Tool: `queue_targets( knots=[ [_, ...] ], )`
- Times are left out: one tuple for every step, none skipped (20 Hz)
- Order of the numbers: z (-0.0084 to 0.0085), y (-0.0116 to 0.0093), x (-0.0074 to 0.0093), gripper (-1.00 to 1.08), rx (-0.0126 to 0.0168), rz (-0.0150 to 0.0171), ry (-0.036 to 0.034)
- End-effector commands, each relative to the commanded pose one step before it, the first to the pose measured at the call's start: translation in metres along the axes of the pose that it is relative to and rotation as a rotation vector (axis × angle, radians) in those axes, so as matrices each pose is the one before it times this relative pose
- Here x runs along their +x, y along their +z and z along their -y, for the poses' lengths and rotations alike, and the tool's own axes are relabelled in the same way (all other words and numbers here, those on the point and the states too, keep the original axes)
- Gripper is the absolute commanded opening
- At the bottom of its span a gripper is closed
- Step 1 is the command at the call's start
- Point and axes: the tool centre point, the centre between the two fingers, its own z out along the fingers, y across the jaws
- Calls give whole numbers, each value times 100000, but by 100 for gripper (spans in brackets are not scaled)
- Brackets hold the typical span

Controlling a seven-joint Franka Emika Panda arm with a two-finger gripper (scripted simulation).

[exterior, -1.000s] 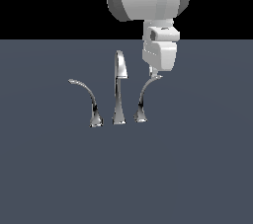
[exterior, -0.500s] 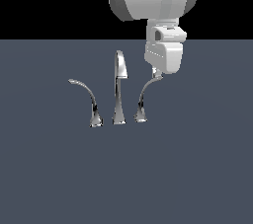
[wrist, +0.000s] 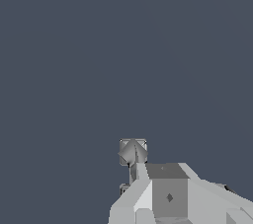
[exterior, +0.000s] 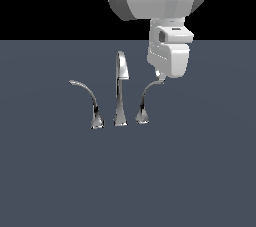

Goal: Turn on the faucet by rotating a designated handle.

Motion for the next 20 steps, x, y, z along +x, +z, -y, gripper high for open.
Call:
queue_targets(
  knots=[
    [-1498,-47,-306,-100,-1469,386,260],
    [-342,-6,-58,-100,-52,-2,66],
    [-344,2,-48,-100,-68,-3,86],
    [-345,-7,-59,-100,-52,-2,66],
    [-346,-7,-59,-100,-53,-2,66],
    [-348,0,-49,-100,-68,-3,85],
    [0,0,0,-100,0,0,0],
    [493,80,464,-100,541,-207,503],
    [-189,-3,-392,-100,-52,16,-42],
    [-195,-12,-389,-100,-37,12,-30],
    [-191,-3,-397,-100,-52,17,-42],
    [-197,-12,-394,-100,-37,12,-30],
    [-194,-4,-402,-100,-52,17,-42],
    [-195,-4,-404,-100,-52,17,-42],
    [-200,-13,-401,-100,-36,12,-30],
    [-196,-5,-409,-100,-52,18,-42],
    [-197,-5,-411,-100,-51,18,-42],
    [-202,-14,-409,-100,-36,14,-30],
    [-198,-6,-417,-100,-51,20,-42],
    [-198,-7,-421,-100,-50,22,-42]
  ],
)
